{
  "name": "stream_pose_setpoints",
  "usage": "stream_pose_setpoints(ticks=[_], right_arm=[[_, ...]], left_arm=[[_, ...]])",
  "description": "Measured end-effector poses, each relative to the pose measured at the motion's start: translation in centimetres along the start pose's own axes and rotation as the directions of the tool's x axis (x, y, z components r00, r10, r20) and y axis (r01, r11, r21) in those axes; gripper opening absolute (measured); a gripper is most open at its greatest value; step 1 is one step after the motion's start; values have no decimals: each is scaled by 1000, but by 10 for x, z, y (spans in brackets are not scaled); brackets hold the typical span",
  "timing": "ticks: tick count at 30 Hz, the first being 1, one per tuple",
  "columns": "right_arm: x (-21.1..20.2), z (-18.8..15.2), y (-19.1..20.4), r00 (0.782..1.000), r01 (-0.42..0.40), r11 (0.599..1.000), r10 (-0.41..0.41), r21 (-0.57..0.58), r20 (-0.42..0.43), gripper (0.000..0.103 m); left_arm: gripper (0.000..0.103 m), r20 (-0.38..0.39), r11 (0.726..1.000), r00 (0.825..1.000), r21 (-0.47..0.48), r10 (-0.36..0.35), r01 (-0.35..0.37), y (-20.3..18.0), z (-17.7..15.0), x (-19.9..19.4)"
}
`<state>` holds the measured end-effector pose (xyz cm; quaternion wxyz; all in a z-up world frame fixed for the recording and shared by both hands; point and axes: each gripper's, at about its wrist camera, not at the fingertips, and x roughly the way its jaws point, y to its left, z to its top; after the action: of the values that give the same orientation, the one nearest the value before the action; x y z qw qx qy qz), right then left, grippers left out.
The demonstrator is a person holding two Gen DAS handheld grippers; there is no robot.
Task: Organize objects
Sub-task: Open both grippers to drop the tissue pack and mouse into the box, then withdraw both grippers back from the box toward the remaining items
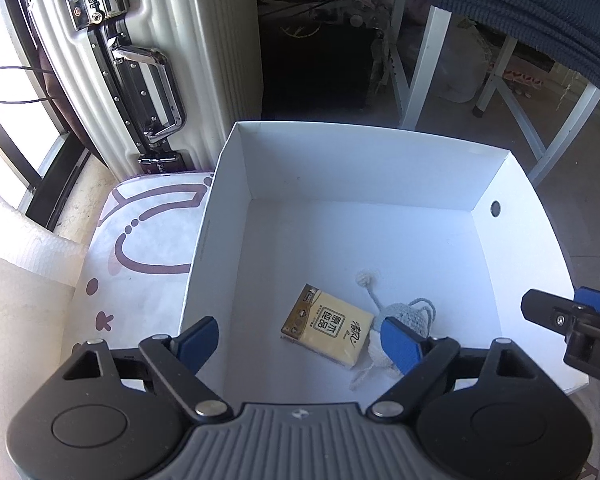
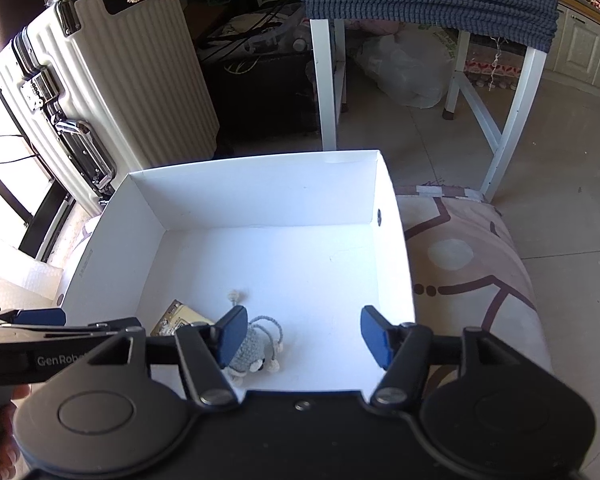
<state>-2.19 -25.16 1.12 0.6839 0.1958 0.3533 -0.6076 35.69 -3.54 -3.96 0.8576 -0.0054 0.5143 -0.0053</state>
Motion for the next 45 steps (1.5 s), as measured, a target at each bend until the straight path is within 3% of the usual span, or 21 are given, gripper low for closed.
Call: stream_pose_setpoints(ticks=[7,13,21,27,45], right_arm=[[-13,0,-4,1000,7,1000,-8,10,26,68],[-32,-1,-5,997,27,1000,-28,6,71,81],[-53,-8,-9,992,66,998,-66,5,104,90],[-68,-13,-13,987,88,996,-89,13,130,97],[-107,-31,-12,978,101,995,-104,24,183,100]], left_arm=[[88,21,1000,1000,-10,1,-1,2,-1,-15],[89,49,1000,999,-29,-5,6,5,-4,-35],[102,97,998,995,-47,34,-29,11,-10,-62],[103,126,999,991,-12,44,-43,8,-14,-79],[103,235,995,967,0,99,-102,12,-34,-138]])
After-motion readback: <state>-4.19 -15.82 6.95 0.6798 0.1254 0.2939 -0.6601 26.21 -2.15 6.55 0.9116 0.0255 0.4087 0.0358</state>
